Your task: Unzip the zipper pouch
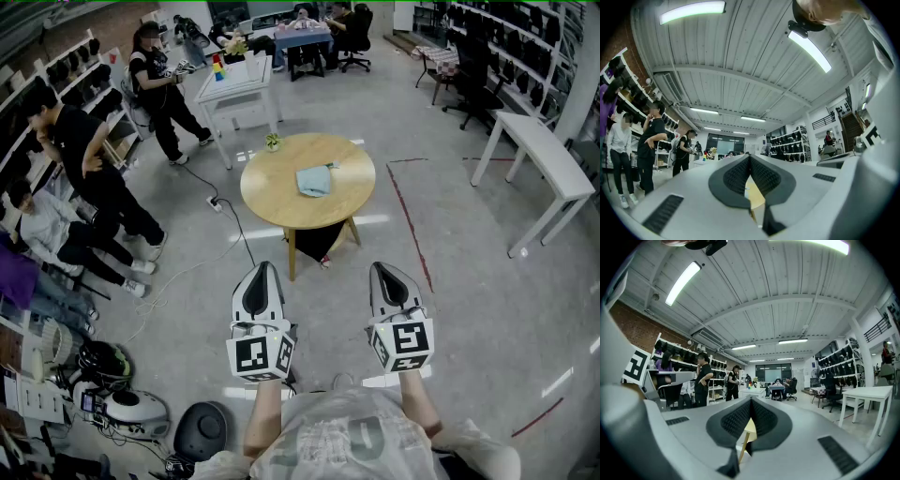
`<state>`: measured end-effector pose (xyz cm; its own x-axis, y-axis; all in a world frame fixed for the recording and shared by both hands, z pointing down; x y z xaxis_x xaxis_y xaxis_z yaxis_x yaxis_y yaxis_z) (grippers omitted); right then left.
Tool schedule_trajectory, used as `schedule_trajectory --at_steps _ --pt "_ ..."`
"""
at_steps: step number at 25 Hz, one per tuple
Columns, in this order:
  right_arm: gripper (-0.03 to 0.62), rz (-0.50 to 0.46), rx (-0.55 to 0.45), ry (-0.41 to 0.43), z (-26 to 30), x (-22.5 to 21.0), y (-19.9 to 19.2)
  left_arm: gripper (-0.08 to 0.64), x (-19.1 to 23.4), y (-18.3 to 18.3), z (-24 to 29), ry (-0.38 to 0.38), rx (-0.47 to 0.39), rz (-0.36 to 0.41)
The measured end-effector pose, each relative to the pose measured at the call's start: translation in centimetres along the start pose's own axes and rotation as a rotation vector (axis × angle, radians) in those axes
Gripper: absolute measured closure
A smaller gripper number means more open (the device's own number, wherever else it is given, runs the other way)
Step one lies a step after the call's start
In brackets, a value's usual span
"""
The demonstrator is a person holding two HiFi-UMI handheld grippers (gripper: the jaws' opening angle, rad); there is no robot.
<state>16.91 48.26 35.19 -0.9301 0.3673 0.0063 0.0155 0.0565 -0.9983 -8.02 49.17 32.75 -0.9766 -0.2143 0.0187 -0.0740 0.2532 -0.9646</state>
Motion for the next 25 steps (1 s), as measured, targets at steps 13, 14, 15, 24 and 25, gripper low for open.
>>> schedule_trajectory --at_steps 13,14,15,24,25 --pt "0.563 0.051 -0.005 0.024 1.2 -1.2 -1.1 0.533 0.0 -1.2 1.5 0.01 0.033 -0.016" --pt "0.563 0.07 -0.006 0.026 1.3 -1.3 -1.2 0.534 0.0 -1.3 1.5 0.015 0.036 -0.019" --pt "0.563 0.087 -0.004 0.03 1.4 -1.3 -1.4 0.534 0.1 -1.3 1.4 0.021 0.04 -0.021" --pt "0.563 0.107 0.077 0.074 4.3 -0.3 -4.0 0.532 2.8 -3.0 3.3 0.074 0.08 -0.039" --pt "0.563 0.105 0.079 0.074 5.1 -0.8 -3.8 0.532 2.8 -3.0 4.3 0.073 0.078 -0.041"
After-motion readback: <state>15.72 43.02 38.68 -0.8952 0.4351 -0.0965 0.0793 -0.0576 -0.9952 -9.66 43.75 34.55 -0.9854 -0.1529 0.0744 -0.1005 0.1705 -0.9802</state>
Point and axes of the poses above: the fingertips, and each gripper's own axes: z forward along the fingers, x to its left, y out of its top, the point moved 9 cm from there along -z, backward along the fingers, and after that the axes turned 5 degrees about -x, right-handed, at the moved point
